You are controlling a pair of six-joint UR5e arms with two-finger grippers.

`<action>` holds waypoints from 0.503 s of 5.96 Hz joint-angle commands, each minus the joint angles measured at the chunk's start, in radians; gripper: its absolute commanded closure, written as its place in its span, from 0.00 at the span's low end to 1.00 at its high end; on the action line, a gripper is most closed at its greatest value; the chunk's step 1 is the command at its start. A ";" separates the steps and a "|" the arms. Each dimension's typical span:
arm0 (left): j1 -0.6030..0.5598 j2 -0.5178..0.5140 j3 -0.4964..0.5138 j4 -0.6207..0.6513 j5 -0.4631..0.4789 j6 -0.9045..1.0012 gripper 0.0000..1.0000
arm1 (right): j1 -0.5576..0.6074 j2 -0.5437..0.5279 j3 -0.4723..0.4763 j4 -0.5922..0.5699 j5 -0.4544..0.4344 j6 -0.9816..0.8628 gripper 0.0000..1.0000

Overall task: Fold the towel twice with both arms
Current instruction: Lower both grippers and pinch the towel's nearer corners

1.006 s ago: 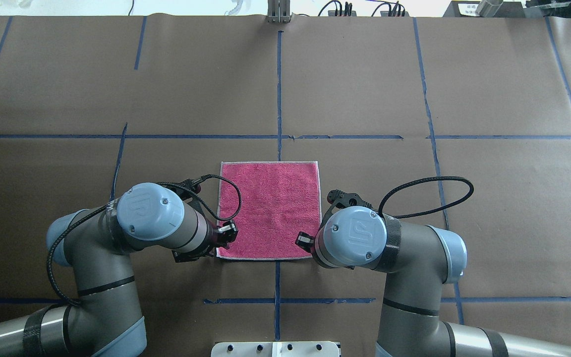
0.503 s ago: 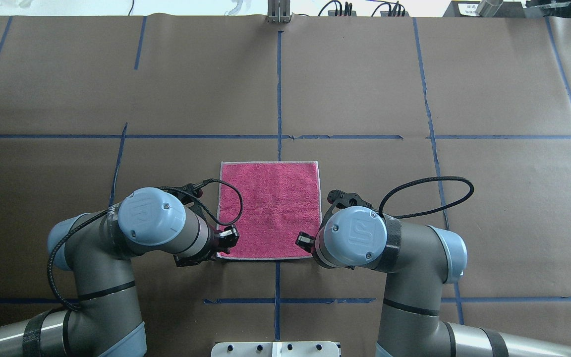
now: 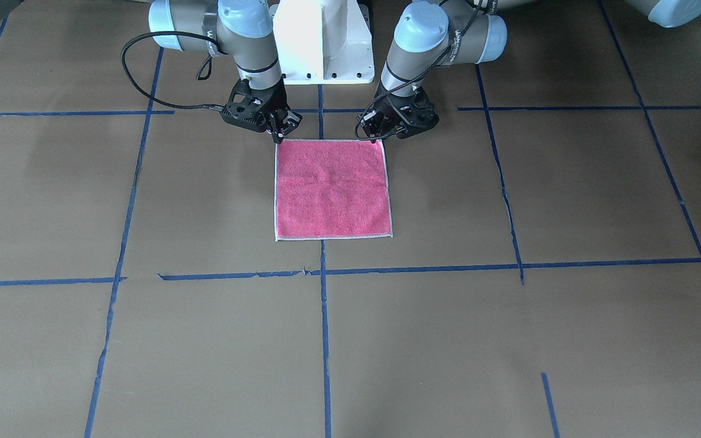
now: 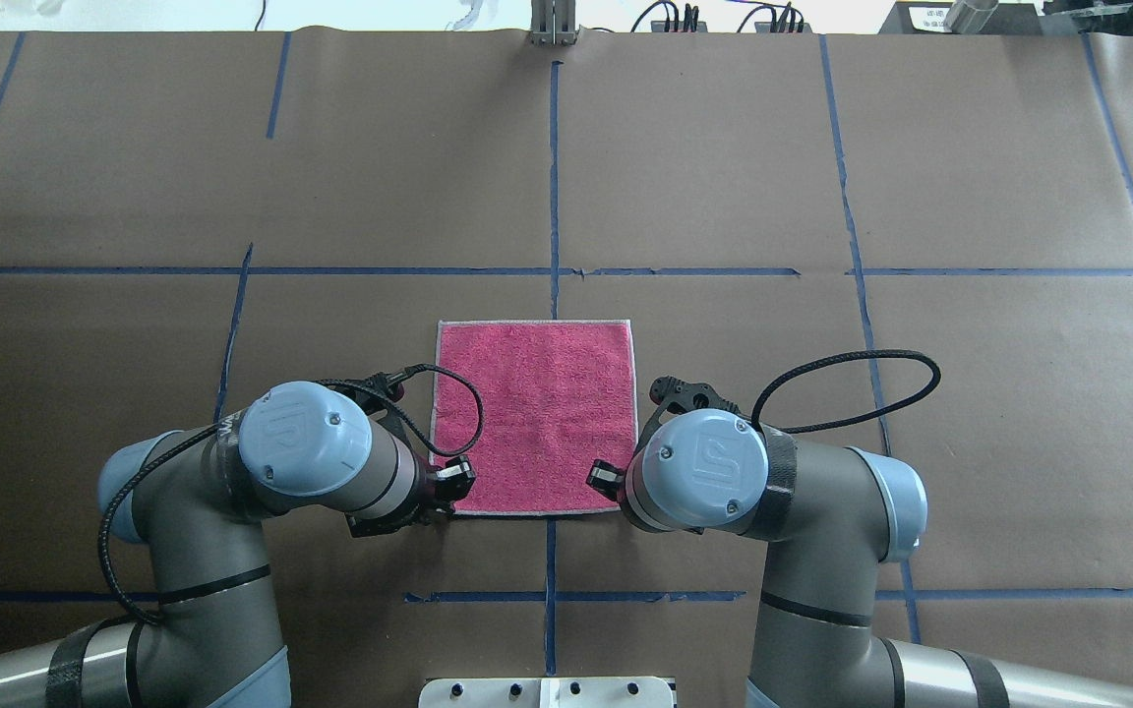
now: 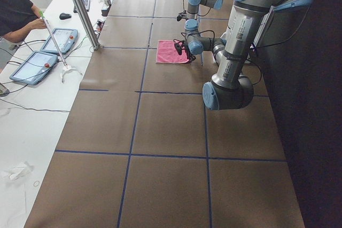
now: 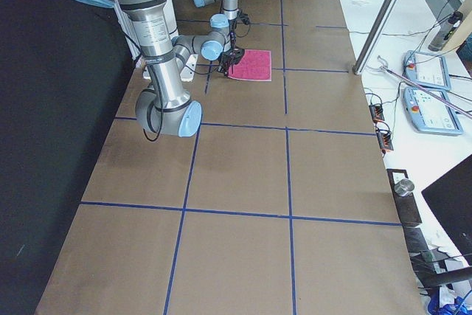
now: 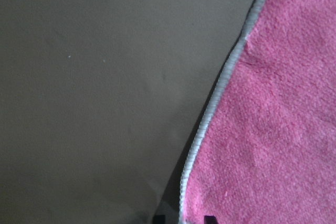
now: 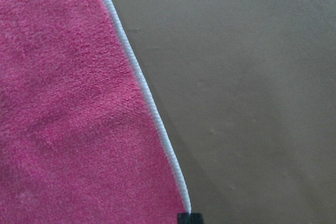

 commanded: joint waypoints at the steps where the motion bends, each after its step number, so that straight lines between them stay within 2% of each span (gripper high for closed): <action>1: 0.000 0.001 -0.005 0.001 -0.001 0.001 0.95 | 0.000 0.000 0.000 0.000 0.000 0.000 0.97; 2: 0.000 -0.001 -0.009 0.000 -0.001 0.001 1.00 | 0.002 0.000 0.000 0.000 0.000 0.000 0.97; 3: -0.001 -0.002 -0.040 0.001 -0.001 -0.002 1.00 | 0.008 -0.008 0.015 0.000 0.000 0.000 0.97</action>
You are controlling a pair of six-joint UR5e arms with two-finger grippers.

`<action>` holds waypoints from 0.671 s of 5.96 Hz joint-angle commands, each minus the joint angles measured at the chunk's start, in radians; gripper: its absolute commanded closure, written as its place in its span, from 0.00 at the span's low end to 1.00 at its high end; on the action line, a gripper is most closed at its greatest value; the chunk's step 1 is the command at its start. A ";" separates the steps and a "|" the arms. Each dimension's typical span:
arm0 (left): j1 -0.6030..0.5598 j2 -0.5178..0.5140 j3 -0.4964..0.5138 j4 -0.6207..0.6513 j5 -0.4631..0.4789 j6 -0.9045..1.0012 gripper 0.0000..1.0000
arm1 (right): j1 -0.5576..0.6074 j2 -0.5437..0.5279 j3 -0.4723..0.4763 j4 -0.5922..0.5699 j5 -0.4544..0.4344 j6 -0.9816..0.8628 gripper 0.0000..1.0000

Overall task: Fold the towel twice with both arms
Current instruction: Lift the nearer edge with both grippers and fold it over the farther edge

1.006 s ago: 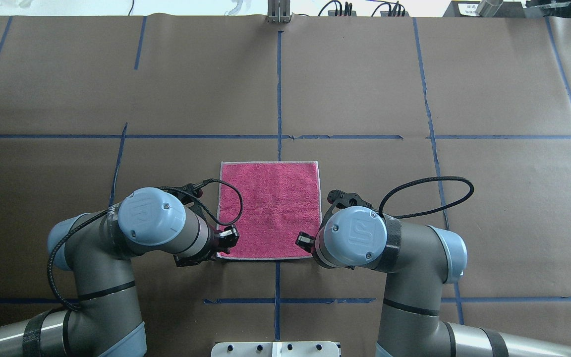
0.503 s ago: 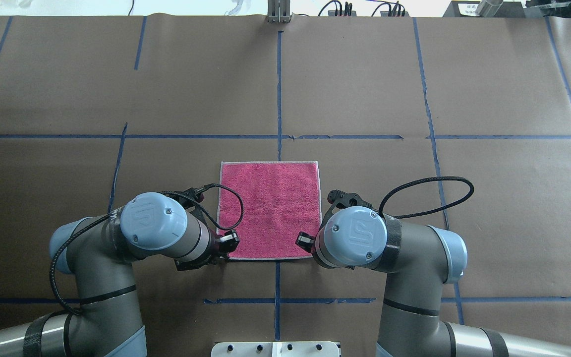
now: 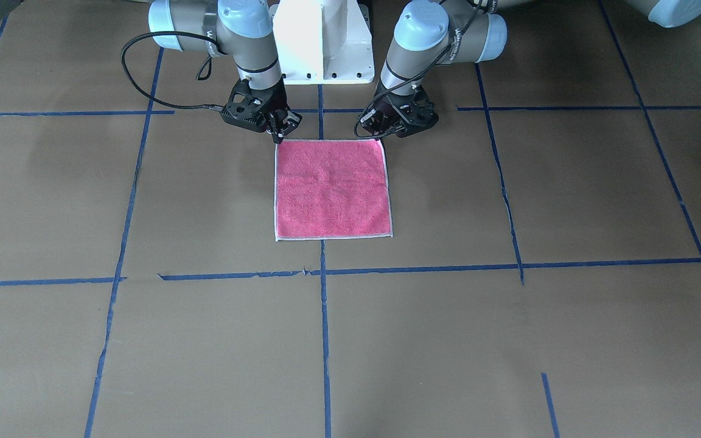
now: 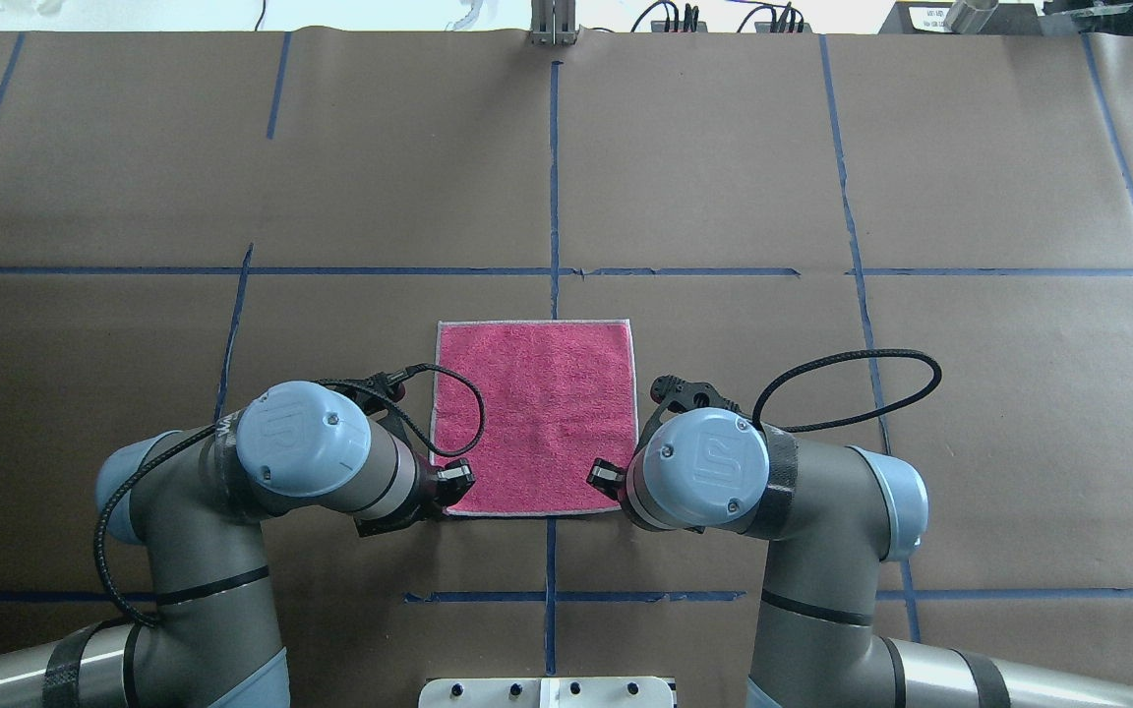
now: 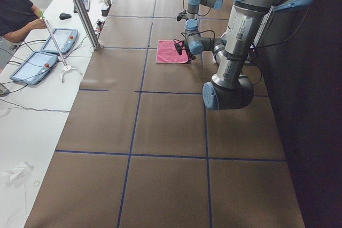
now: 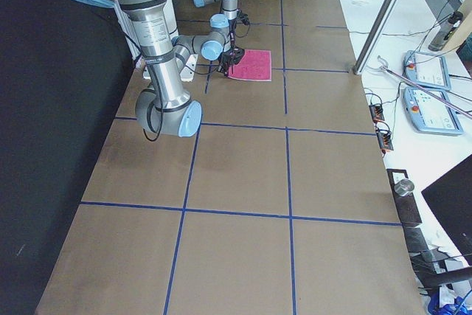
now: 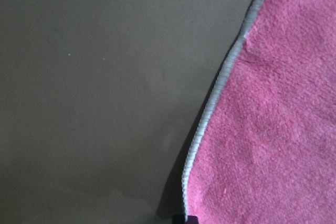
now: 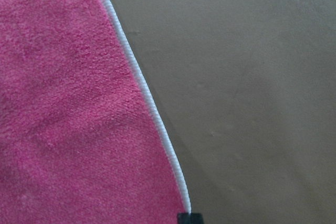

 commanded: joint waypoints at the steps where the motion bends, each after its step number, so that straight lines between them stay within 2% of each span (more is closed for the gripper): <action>1: 0.000 -0.003 -0.055 0.001 0.000 -0.046 1.00 | 0.004 -0.072 0.099 -0.008 0.002 0.000 0.97; 2: 0.009 -0.009 -0.081 0.001 0.001 -0.077 1.00 | -0.017 -0.142 0.201 -0.015 0.002 0.006 0.96; 4: 0.042 -0.012 -0.109 0.001 0.003 -0.116 1.00 | -0.026 -0.140 0.218 -0.014 0.003 0.028 0.96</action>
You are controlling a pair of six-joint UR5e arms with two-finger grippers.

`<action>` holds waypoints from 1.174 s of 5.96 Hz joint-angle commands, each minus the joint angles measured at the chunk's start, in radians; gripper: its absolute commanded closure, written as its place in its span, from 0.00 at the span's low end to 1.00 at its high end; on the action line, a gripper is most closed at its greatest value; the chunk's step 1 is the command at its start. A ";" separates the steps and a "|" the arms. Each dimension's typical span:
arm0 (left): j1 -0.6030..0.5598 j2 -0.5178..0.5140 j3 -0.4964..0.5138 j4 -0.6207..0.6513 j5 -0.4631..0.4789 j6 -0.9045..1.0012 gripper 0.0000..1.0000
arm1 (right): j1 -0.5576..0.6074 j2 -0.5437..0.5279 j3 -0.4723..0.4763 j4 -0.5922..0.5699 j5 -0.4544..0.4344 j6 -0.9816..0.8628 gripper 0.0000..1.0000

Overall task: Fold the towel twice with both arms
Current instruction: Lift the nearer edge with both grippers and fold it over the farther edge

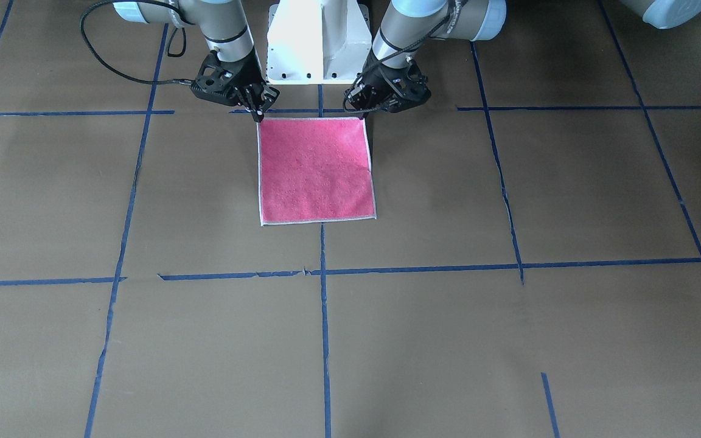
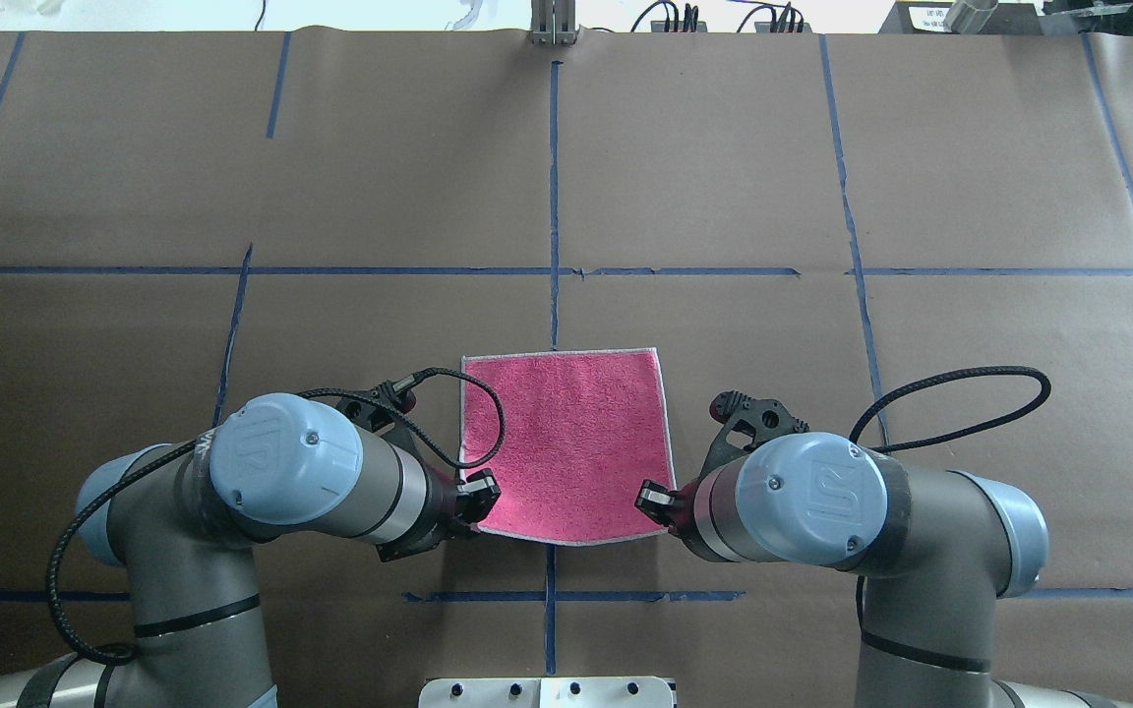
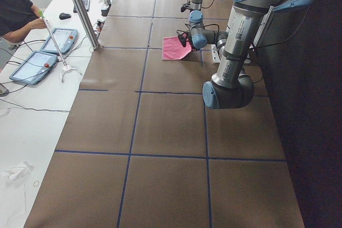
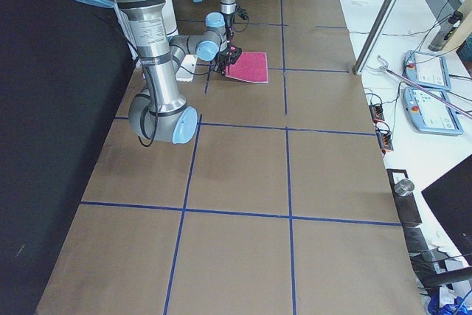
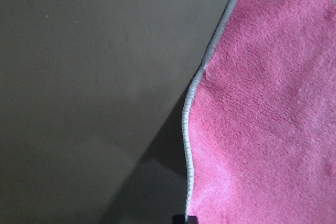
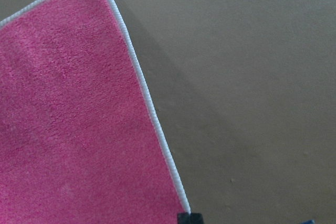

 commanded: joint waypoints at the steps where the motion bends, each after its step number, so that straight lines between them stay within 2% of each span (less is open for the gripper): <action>1: -0.011 -0.003 -0.005 0.000 0.003 -0.010 1.00 | 0.032 0.004 -0.002 0.002 -0.003 -0.002 0.96; 2: -0.037 -0.004 0.007 0.000 0.010 0.003 1.00 | 0.077 0.029 -0.017 0.002 -0.001 -0.005 0.96; 4: -0.057 -0.032 0.072 -0.012 0.114 0.028 1.00 | 0.146 0.133 -0.159 0.011 0.000 -0.013 0.96; 5: -0.087 -0.045 0.098 -0.014 0.116 0.049 1.00 | 0.177 0.165 -0.219 0.011 0.005 -0.025 0.96; 7: -0.133 -0.088 0.176 -0.029 0.116 0.049 1.00 | 0.218 0.167 -0.263 0.013 0.026 -0.067 0.97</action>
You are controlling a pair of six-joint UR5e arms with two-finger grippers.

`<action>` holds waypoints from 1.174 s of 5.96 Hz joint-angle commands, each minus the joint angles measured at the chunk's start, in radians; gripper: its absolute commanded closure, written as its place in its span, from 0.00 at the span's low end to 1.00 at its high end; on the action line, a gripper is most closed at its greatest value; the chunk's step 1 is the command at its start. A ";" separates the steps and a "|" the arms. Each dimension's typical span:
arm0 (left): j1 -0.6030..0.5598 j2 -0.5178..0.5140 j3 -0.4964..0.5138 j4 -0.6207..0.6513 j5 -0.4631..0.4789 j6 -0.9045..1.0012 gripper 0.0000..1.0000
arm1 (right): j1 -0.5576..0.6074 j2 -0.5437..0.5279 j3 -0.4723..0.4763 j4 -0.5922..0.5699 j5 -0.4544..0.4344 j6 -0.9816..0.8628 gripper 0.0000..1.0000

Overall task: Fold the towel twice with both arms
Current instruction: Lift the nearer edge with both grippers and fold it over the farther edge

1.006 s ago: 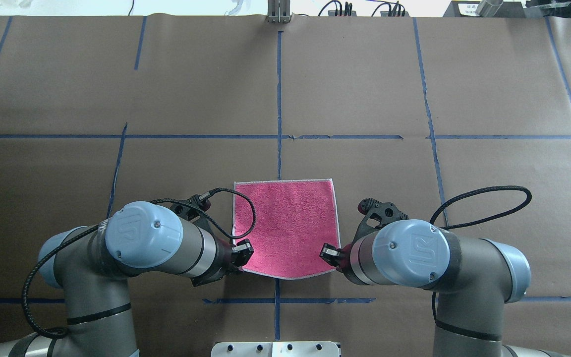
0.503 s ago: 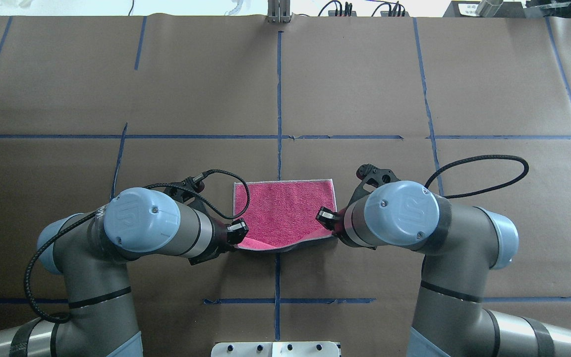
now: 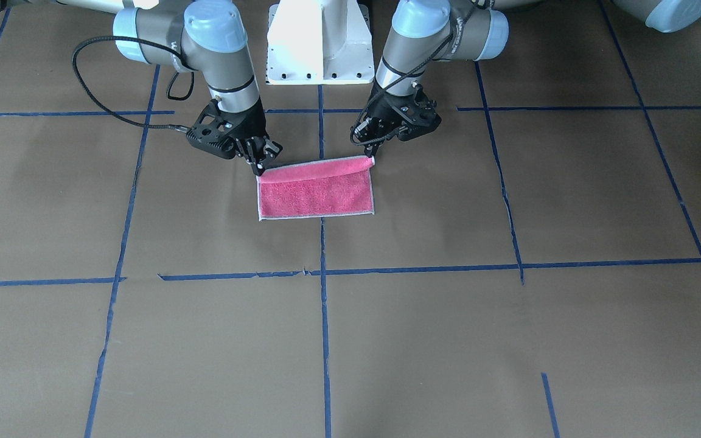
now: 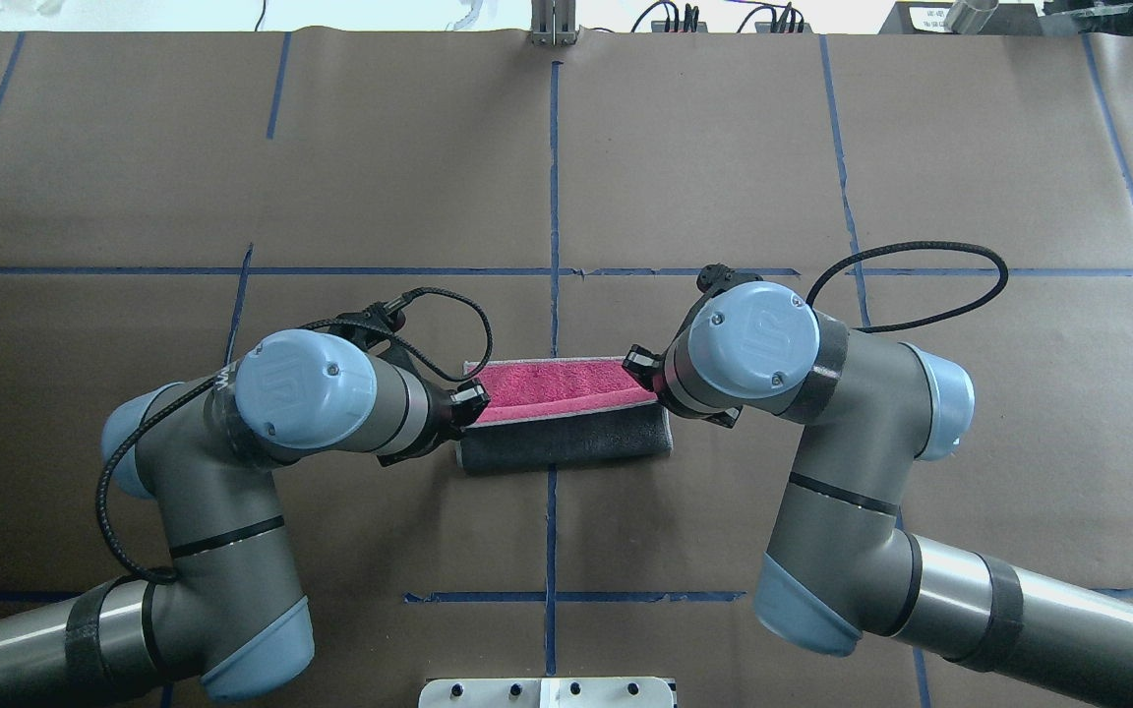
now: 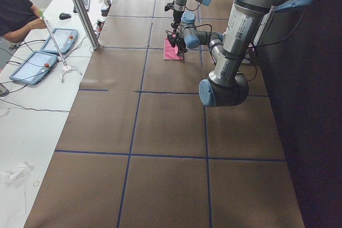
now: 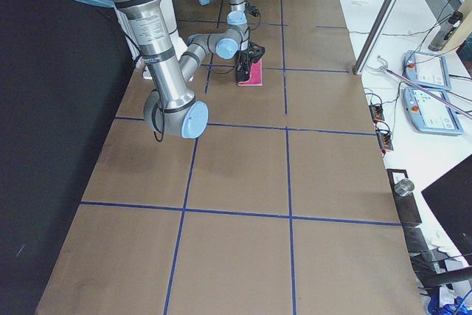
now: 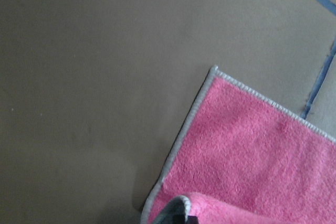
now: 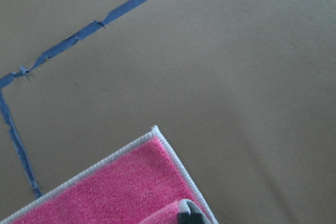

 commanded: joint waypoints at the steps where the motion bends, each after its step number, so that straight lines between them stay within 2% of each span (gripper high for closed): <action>1: -0.044 -0.055 0.078 -0.009 0.001 0.002 1.00 | 0.036 0.030 -0.054 0.001 0.023 -0.032 0.97; 2: -0.046 -0.057 0.092 -0.011 0.001 0.033 1.00 | 0.037 0.067 -0.100 0.001 0.023 -0.032 0.96; 4: -0.056 -0.057 0.127 -0.043 0.001 0.050 1.00 | 0.039 0.073 -0.113 0.001 0.023 -0.032 0.96; 5: -0.058 -0.057 0.155 -0.089 0.003 0.052 0.97 | 0.039 0.073 -0.120 0.003 0.023 -0.032 0.96; 6: -0.060 -0.058 0.176 -0.113 0.003 0.053 0.77 | 0.039 0.073 -0.122 0.001 0.023 -0.032 0.76; 7: -0.066 -0.058 0.180 -0.118 0.003 0.080 0.42 | 0.039 0.073 -0.123 0.003 0.023 -0.032 0.38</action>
